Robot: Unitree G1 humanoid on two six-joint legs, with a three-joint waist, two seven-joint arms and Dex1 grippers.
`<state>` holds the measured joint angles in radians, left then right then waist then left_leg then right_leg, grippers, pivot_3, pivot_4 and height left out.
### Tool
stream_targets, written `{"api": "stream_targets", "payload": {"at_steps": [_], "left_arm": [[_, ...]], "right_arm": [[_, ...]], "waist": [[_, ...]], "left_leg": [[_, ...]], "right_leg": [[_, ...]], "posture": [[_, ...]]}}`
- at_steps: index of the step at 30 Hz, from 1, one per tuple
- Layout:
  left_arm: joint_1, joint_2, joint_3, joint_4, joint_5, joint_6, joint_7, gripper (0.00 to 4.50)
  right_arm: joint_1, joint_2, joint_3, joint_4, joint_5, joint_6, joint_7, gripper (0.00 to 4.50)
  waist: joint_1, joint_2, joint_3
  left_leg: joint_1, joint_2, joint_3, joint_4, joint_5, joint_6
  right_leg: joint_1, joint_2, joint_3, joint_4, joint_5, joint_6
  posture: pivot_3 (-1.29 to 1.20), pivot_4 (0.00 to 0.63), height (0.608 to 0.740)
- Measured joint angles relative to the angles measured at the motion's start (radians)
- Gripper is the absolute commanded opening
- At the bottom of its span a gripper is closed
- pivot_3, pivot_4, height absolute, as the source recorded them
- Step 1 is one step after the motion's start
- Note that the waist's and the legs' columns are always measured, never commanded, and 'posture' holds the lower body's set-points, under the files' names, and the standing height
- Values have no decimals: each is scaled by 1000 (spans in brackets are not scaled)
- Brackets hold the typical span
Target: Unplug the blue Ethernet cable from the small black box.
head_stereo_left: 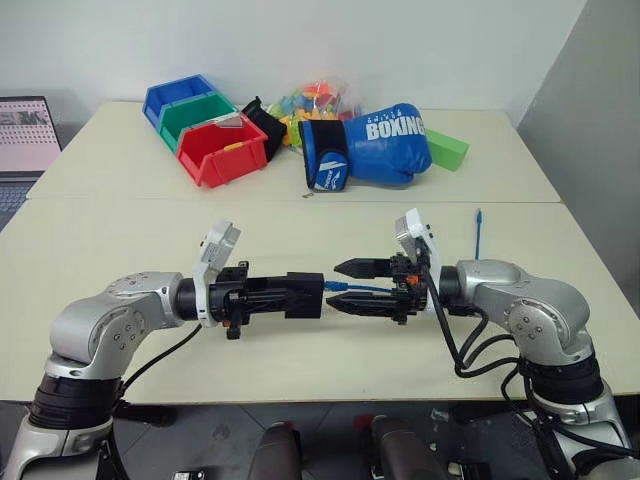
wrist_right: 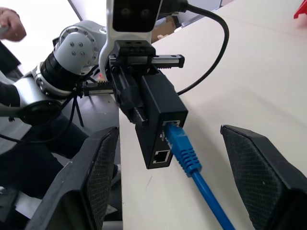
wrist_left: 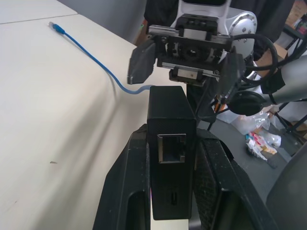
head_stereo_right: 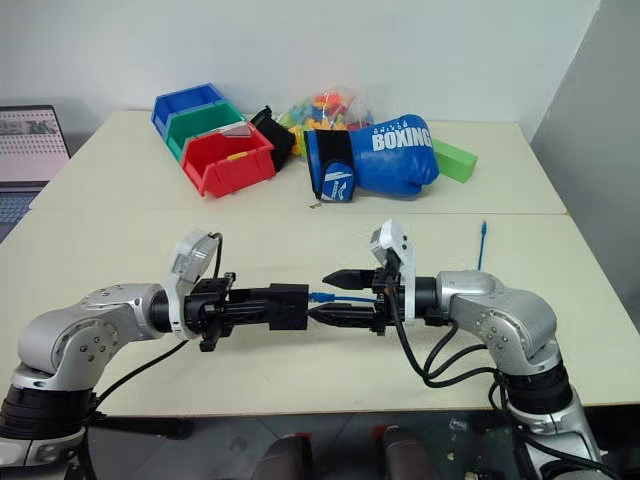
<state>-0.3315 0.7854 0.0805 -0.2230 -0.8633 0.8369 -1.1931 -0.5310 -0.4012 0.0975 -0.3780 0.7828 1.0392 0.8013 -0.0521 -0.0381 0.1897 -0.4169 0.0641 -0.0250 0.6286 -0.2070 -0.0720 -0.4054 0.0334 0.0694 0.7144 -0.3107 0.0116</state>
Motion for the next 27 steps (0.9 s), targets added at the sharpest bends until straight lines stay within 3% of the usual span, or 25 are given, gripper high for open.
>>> {"api": "stream_targets", "payload": {"at_steps": [20,27], "left_arm": [[4,5,0,-2,13,-22,-40,785],[6,5,0,-1,19,-35,-43,785]], "right_arm": [[-8,22,5,64,57,36,-16,3581],[-9,15,16,69,55,32,-12,2278]], "waist": [[-3,0,0],[-3,0,0]], "left_leg": [[0,0,0,0,0,0],[0,0,0,0,0,0]], "right_leg": [[0,0,0,0,0,0],[0,0,0,-1,0,0]], "posture": [[0,150,740],[0,150,740]]}}
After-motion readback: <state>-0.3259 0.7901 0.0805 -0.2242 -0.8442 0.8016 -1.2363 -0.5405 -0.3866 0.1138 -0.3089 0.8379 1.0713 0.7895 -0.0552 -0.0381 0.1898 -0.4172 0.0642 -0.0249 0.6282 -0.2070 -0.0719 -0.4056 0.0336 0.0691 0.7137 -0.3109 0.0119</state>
